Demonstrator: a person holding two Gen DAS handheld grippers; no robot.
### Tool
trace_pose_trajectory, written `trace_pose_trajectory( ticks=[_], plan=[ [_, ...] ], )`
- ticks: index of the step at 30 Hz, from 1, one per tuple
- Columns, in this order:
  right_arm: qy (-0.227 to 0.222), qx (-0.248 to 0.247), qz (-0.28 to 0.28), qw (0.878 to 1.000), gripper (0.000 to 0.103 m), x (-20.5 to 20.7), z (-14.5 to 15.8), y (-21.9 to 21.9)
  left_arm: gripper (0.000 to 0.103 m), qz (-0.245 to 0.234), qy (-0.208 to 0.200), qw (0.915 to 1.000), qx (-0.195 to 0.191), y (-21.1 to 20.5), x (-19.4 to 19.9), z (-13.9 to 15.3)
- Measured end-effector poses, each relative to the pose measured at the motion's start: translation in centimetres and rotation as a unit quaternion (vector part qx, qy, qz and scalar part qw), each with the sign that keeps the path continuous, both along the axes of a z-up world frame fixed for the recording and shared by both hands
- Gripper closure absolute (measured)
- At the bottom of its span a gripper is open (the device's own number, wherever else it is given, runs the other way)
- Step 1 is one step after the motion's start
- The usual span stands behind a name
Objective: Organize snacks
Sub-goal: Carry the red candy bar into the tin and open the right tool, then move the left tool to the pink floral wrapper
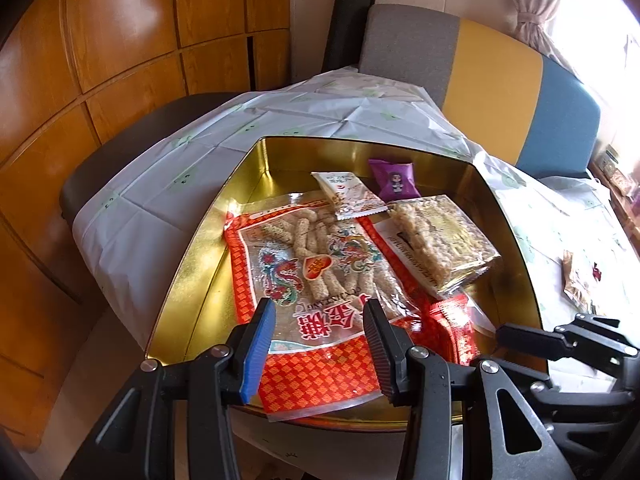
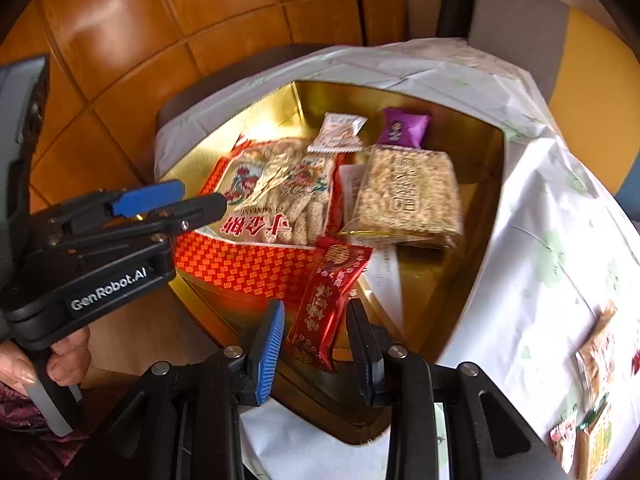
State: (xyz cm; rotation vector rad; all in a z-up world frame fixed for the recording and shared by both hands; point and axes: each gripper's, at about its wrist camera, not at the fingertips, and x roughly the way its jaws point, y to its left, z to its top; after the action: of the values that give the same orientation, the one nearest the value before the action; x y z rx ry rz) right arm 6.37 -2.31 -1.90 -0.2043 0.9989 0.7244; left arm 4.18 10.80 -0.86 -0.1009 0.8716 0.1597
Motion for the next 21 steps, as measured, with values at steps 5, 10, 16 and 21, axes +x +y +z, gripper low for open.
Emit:
trace_pose_trajectory(
  ticks=[5, 10, 16, 21],
  plan=[
    [-0.018, 0.012, -0.026, 0.999, 0.071, -0.7, 1.0, -1.7, 0.057, -0.011, -0.004, 0.9999, 0.004, -0.8, -0.2, 0.3],
    [-0.039, 0.017, -0.056, 0.998, 0.071, -0.9, 2.1, -3.0, 0.057, -0.024, -0.009, 0.9996, 0.010, -1.7, -0.4, 0.6],
    [-0.057, 0.017, -0.091, 0.994, 0.070, -0.9, 3.0, -5.7, 0.057, -0.045, -0.012, 0.9988, 0.014, -3.0, -0.5, 1.0],
    [-0.063, 0.003, -0.125, 0.990, 0.070, -0.8, 3.4, -9.1, 0.057, -0.065, -0.014, 0.9976, 0.018, -4.3, -0.4, 1.3]
  ],
)
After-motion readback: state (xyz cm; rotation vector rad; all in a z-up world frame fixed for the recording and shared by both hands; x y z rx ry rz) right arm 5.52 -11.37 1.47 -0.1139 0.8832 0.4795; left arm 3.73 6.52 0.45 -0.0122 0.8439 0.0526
